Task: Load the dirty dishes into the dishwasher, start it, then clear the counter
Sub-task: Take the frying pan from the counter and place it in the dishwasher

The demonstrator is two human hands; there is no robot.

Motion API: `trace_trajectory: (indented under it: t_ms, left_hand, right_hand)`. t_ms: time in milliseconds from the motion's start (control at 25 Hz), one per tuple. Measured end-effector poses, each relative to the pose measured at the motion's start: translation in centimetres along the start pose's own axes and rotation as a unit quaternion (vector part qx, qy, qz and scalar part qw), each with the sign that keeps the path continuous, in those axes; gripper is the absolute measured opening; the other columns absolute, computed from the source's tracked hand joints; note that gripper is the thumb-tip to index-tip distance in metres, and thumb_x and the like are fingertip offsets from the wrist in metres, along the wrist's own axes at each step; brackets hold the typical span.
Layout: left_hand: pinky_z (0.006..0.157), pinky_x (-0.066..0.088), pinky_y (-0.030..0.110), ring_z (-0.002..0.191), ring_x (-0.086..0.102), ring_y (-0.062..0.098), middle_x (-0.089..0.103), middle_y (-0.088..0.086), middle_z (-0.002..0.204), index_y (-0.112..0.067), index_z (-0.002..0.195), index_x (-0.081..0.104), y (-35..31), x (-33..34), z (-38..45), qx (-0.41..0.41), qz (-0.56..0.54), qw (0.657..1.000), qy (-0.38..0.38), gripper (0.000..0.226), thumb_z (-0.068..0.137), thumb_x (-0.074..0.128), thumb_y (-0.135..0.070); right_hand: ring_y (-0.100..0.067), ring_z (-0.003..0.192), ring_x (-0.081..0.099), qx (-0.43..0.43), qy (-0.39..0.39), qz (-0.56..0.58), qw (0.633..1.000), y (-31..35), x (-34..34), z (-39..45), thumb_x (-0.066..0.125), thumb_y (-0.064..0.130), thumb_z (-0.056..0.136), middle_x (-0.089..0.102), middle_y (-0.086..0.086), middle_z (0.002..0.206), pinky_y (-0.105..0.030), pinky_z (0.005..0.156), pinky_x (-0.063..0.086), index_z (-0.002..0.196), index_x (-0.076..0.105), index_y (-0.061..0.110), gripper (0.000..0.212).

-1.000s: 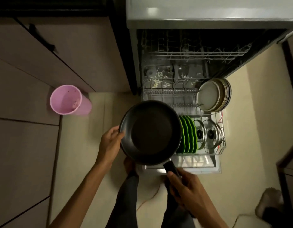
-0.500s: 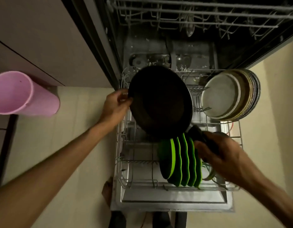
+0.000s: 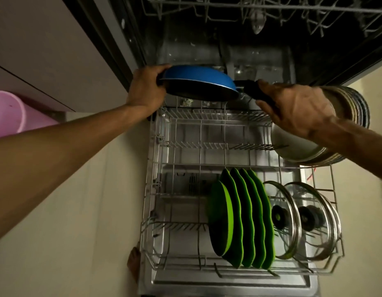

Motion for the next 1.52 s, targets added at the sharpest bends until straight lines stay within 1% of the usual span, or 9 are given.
trace_trajectory:
  t_ms: [160,360,640,760,1040,1200,1320,1440,1520]
  left_hand:
    - [0.087,0.038,0.007,0.107,0.063,0.019,0.069,0.01,0.117,-0.014,0.126,0.065,1.8,1.4,0.8,0.005,0.042,0.999,-0.03,0.037,0.093,0.049,-0.004]
    - [0.086,0.043,0.015,0.102,0.065,0.02,0.071,0.011,0.112,-0.01,0.121,0.067,3.5,4.1,1.4,-0.003,0.045,0.999,-0.031,0.033,0.092,0.054,-0.005]
    - [0.089,0.053,0.04,0.1,0.064,0.032,0.071,0.018,0.108,-0.01,0.119,0.068,4.5,5.7,2.4,0.043,0.097,0.994,-0.033,0.034,0.091,0.049,-0.006]
    - [0.087,0.054,0.039,0.097,0.065,0.03,0.071,0.017,0.106,-0.012,0.12,0.068,4.7,5.9,2.4,0.03,0.11,0.993,-0.042,0.039,0.09,0.044,-0.012]
    - [0.083,0.047,0.027,0.087,0.061,0.026,0.068,0.014,0.096,-0.003,0.118,0.066,2.2,6.2,1.8,0.073,0.123,0.989,-0.046,0.033,0.094,0.044,-0.006]
    - [0.095,0.048,0.029,0.109,0.061,0.026,0.067,0.013,0.118,-0.01,0.125,0.063,2.1,6.5,1.4,0.078,0.11,0.989,-0.053,0.039,0.091,0.043,-0.008]
    - [0.105,0.029,0.016,0.129,0.045,0.024,0.052,0.007,0.142,-0.016,0.143,0.045,1.8,6.9,0.9,0.019,0.102,0.995,-0.002,0.048,0.095,0.049,-0.013]
    - [0.119,0.022,0.037,0.143,0.026,0.03,0.029,0.011,0.157,-0.011,0.153,0.023,1.5,7.3,0.5,-0.024,0.124,0.992,0.027,0.068,0.093,0.055,-0.019]
    - [0.118,0.027,0.047,0.145,0.023,0.033,0.021,0.013,0.159,-0.011,0.155,0.015,1.5,7.6,-0.6,-0.038,0.109,0.993,0.023,0.078,0.09,0.058,-0.024]
  right_hand:
    - [-0.023,0.062,0.05,0.02,0.024,0.035,0.999,-0.7,3.4,3.4,0.04,0.038,0.101,0.052,-0.006,0.082,-0.034,0.06,0.04,0.138,0.038,0.023,0.039]
    - [-0.012,0.054,0.038,0.064,0.046,0.064,0.995,-1.7,6.8,5.8,0.044,0.034,0.102,0.043,0.0,0.073,-0.036,0.067,0.04,0.135,0.045,0.023,0.035]
    - [-0.027,0.082,0.054,0.153,0.052,0.046,0.986,-1.8,10.4,8.1,0.052,0.039,0.098,0.057,-0.011,0.093,-0.037,0.075,0.043,0.118,0.061,0.015,0.032]
    - [-0.035,0.104,0.057,0.166,0.052,0.042,0.984,-1.2,11.9,8.6,0.055,0.034,0.098,0.062,-0.018,0.108,-0.042,0.089,0.044,0.117,0.063,0.014,0.029]
    - [-0.037,0.109,0.059,0.221,0.057,0.109,0.968,-1.2,15.0,9.5,0.056,0.014,0.095,0.061,-0.021,0.116,-0.037,0.087,0.048,0.119,0.063,0.008,0.025]
    - [-0.036,0.097,0.063,0.184,0.08,0.184,0.962,-0.2,16.1,8.2,0.057,0.016,0.092,0.063,-0.023,0.107,-0.027,0.07,0.036,0.113,0.06,0.002,0.026]
    - [-0.029,0.087,0.06,0.16,0.059,0.227,0.959,0.7,15.3,5.4,0.052,0.015,0.095,0.061,-0.016,0.099,-0.025,0.069,0.035,0.123,0.056,0.005,0.029]
    - [-0.028,0.082,0.057,0.169,0.053,0.249,0.952,1.6,13.3,2.6,0.054,0.02,0.095,0.062,-0.014,0.104,-0.024,0.069,0.037,0.132,0.052,0.01,0.039]
    - [-0.026,0.085,0.058,0.171,0.05,0.28,0.943,2.6,11.5,0.7,0.057,0.022,0.094,0.063,-0.012,0.113,-0.023,0.072,0.04,0.137,0.049,0.013,0.045]
Point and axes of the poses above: each hand's wrist, its own z-axis towards the middle knuckle, its own x-axis out of the palm, y = z × x, the point moved 1 cm from there along z, towards the middle knuckle
